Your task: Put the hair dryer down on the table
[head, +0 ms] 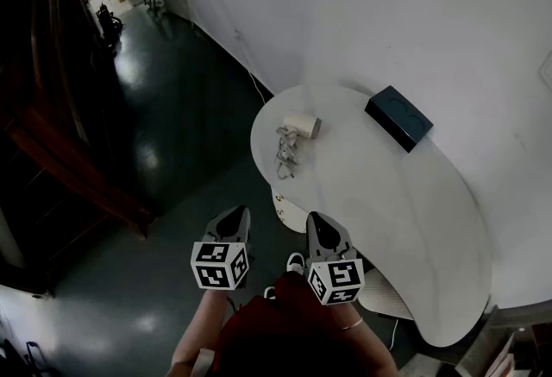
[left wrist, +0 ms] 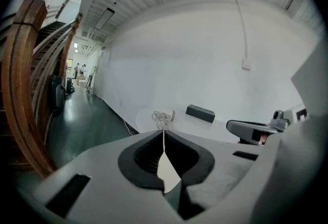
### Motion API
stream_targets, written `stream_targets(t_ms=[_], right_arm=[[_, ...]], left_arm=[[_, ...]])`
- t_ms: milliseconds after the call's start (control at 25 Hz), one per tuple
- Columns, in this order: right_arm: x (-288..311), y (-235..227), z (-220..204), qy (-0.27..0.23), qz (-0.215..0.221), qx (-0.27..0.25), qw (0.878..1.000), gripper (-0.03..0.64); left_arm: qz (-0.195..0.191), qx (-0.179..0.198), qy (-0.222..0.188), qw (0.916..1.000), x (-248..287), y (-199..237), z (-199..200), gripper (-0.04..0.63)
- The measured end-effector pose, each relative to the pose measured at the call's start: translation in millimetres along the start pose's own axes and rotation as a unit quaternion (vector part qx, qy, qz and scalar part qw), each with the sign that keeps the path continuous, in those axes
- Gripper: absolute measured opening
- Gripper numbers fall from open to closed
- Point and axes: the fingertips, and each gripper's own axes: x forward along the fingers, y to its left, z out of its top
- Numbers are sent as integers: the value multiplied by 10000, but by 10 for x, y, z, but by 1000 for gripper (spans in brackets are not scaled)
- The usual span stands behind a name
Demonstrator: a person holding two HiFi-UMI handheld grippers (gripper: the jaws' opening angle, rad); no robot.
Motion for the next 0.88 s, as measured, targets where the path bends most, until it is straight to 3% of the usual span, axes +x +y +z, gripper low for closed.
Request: stream_targets(t_ms=[880], right_arm=[[-392,164,-12,-220,56,0,9997,14]], left_arm=[[13,-60,-75,10000,-399,-119,-161,29]])
